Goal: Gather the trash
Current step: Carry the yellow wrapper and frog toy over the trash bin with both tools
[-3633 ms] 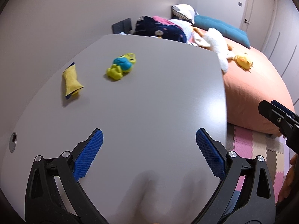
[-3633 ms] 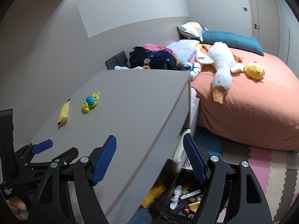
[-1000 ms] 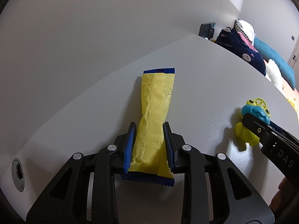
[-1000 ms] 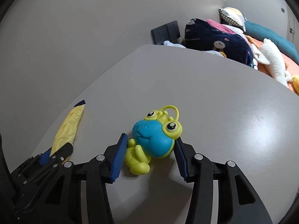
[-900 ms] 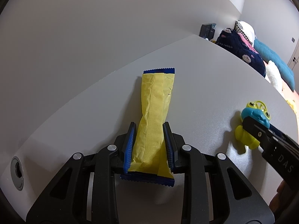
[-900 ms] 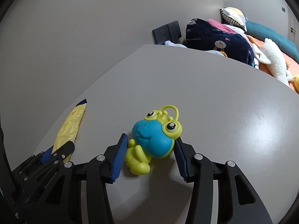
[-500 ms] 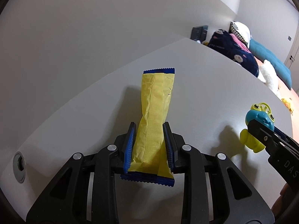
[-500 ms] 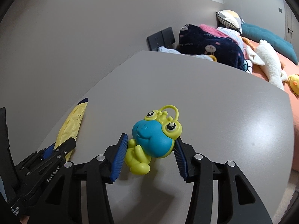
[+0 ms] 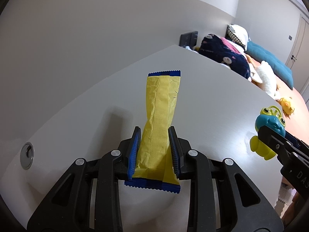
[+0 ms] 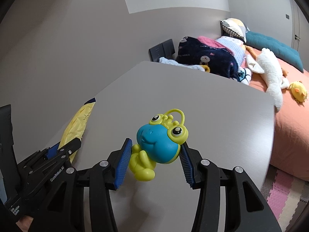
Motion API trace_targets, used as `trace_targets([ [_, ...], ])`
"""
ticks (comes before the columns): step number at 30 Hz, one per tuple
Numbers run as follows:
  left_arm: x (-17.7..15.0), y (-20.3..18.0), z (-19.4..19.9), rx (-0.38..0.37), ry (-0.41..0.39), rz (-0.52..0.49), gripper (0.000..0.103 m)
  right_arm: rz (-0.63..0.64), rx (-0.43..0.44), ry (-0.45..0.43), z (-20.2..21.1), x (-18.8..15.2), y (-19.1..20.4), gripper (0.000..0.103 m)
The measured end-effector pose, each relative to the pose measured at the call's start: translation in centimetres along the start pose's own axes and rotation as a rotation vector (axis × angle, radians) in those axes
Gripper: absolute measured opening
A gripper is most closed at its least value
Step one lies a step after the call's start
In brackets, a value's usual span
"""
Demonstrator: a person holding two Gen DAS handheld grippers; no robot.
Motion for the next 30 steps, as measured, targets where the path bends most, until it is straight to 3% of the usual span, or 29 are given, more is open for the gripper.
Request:
trace_targets([
  [30,-6.8,-6.8,8.2,-0.092,-0.047,-0.102,0.029,-0.026,-0.043,-0.089,12.7,-7.8,-4.4,0.05],
])
Point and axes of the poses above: each gripper's, at about its wrist camera, not at the fingertips, and z roughly against the way its jaws point, y to its left, x to its top, the point moved 1 cm from there along -z, roughly the way its jaws point, and after that the axes turned 7 degrees about x, right-handed, at the moved point
